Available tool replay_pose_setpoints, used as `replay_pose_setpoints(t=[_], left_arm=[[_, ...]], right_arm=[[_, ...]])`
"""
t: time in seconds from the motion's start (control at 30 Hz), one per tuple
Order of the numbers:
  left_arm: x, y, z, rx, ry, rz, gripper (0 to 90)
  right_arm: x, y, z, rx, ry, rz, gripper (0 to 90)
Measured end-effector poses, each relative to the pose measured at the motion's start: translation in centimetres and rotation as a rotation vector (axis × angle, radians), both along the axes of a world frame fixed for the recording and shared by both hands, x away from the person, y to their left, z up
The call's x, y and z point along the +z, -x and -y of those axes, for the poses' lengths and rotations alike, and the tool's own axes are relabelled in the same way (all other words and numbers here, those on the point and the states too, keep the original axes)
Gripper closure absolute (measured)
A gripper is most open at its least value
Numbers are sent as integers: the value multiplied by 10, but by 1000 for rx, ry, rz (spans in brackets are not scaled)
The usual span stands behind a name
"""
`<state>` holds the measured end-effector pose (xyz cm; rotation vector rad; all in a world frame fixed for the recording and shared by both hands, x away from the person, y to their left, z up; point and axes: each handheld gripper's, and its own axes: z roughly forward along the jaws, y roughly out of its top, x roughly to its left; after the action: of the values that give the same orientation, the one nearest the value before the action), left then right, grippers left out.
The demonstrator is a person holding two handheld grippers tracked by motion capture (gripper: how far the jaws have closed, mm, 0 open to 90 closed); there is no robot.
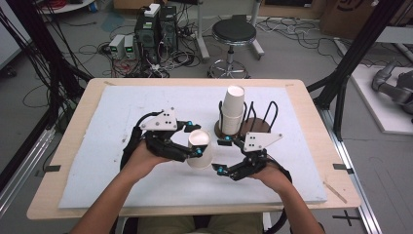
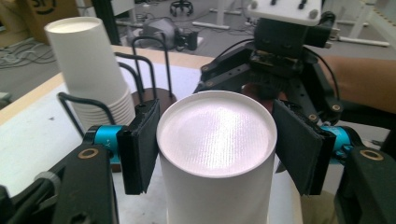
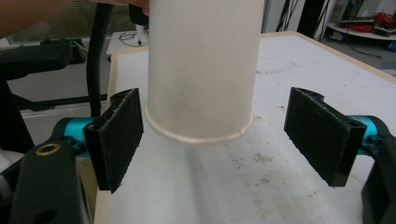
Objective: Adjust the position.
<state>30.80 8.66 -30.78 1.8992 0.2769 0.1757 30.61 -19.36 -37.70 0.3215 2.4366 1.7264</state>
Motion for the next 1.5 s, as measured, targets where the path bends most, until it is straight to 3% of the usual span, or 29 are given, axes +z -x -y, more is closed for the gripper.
replay_pose_setpoints(t=[0.2, 0.53, 0.77, 1.0, 1.13, 1.3, 1.4, 1.43, 1.5], left_arm=[[-1, 1, 10, -54, 18, 2, 350], [-1, 0, 18, -101, 52, 1, 352], [0, -1, 17, -106, 106, -11, 353], [-1, -2, 16, -116, 105, -11, 353], [-1, -2, 15, -118, 101, -17, 356], [-1, -3, 14, -110, 74, -30, 354], [3, -3, 14, -99, 15, -6, 313], [7, -4, 14, -92, -10, -11, 211], [16, -6, 10, -106, -57, 3, 206]], right_arm=[[-3, 1, -6, 30, -21, -6, 200], [-4, 2, -10, 61, -46, -10, 200], [-6, 2, -11, 69, -53, -17, 192], [-6, 1, -11, 79, -53, -4, 206], [-5, 1, -8, 90, -40, 15, 280], [-5, 0, -7, 93, -20, 14, 292], [-6, -1, -8, 94, -5, 16, 294], [-6, -1, -7, 98, 3, 17, 298], [-5, -1, -6, 102, 16, 22, 298]])
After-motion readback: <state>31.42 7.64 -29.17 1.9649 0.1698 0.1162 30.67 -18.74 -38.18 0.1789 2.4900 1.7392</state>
